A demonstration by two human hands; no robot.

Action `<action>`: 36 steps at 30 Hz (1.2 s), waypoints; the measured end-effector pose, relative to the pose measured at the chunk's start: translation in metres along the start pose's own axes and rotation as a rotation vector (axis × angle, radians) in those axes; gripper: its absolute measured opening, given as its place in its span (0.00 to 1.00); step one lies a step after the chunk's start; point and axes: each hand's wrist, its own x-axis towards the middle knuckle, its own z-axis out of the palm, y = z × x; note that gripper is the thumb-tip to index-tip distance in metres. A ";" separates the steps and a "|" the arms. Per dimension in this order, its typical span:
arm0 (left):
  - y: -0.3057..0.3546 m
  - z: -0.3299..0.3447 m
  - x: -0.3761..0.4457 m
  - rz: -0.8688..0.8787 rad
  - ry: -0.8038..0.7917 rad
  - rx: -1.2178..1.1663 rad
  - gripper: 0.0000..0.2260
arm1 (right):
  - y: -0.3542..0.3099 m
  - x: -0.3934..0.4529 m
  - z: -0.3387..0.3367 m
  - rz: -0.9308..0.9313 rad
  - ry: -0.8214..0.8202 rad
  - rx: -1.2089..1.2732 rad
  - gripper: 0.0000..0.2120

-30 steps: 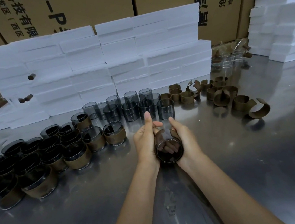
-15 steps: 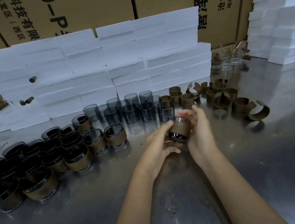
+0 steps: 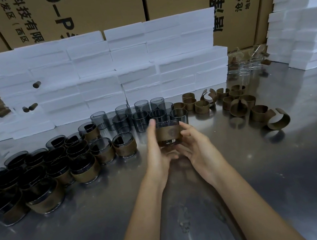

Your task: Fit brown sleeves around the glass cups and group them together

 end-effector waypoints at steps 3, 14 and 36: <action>-0.003 -0.005 -0.001 0.183 0.158 0.337 0.27 | 0.006 0.002 0.000 -0.024 0.038 -0.182 0.17; -0.009 -0.014 0.003 0.580 0.708 1.134 0.11 | 0.011 -0.002 0.002 -0.046 0.065 -0.316 0.13; 0.012 -0.042 0.004 0.543 0.923 1.255 0.23 | 0.009 0.021 -0.021 -0.100 0.384 -0.288 0.13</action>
